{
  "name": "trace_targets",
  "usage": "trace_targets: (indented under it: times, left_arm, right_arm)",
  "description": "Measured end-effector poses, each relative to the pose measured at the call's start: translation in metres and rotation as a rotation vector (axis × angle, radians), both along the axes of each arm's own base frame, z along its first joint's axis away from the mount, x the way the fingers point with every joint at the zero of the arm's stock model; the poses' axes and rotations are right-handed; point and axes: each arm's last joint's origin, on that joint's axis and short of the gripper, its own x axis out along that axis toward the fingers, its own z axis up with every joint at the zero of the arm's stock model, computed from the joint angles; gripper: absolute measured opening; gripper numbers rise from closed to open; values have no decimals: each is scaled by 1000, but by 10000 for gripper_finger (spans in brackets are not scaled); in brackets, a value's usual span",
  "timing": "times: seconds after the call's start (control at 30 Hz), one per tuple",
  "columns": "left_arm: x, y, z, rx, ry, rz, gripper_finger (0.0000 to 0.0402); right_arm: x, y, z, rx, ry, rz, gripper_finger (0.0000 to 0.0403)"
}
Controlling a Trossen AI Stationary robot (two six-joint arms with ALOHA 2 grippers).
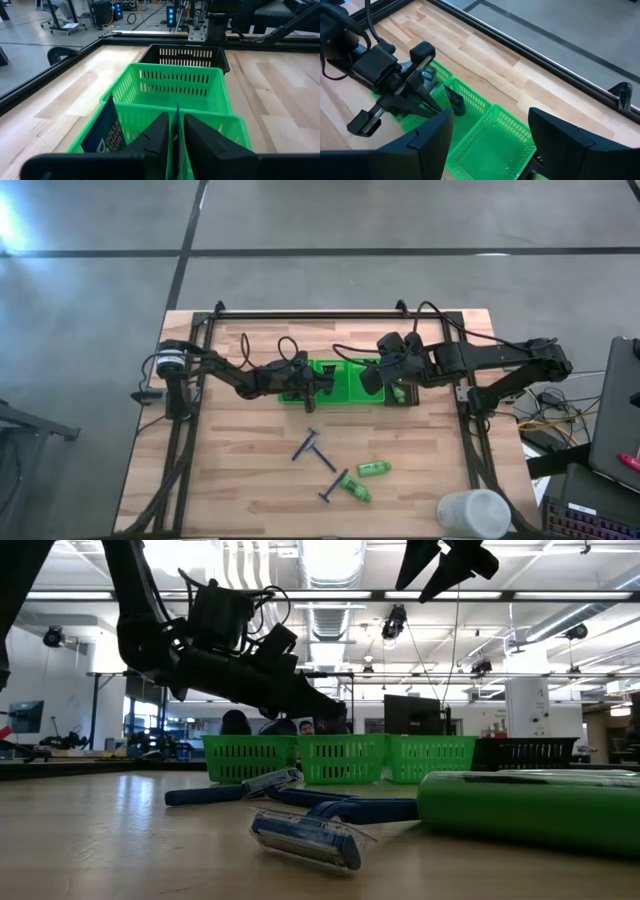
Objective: Pick & Place Travel size toiletries
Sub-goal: Put the shaving cream into the middle green bin, then put the shampoo into the black bin
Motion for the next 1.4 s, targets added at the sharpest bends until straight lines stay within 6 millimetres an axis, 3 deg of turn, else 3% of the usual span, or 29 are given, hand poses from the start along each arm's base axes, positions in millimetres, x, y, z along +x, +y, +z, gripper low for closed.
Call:
trace_targets:
  times: [0.33,0.57,0.73,0.87,0.97,1.03,1.23,1.4]
  left_arm:
    - [2,0,5,-2,-1,1,95]
    - [-2,0,22,-7,81,7,133]
    - [-13,-3,51,-41,172,9,164]
    - [-26,-10,92,-46,184,-6,180]
    - [-40,-21,122,-97,216,-23,183]
    - [-50,-32,131,-146,289,-39,182]
    - [-72,-84,131,-306,529,-43,181]
    - [-89,-140,126,-336,559,-5,181]
  right_arm:
    - [0,0,0,-2,7,2,231]
    - [0,0,0,-4,12,8,248]
    - [0,0,-1,-6,15,10,266]
    - [0,0,-1,0,21,23,276]
    - [0,2,-2,60,30,66,282]
    - [0,3,-3,108,34,93,284]
    - [-4,15,-25,327,129,216,288]
    - [-13,57,-54,369,270,501,277]
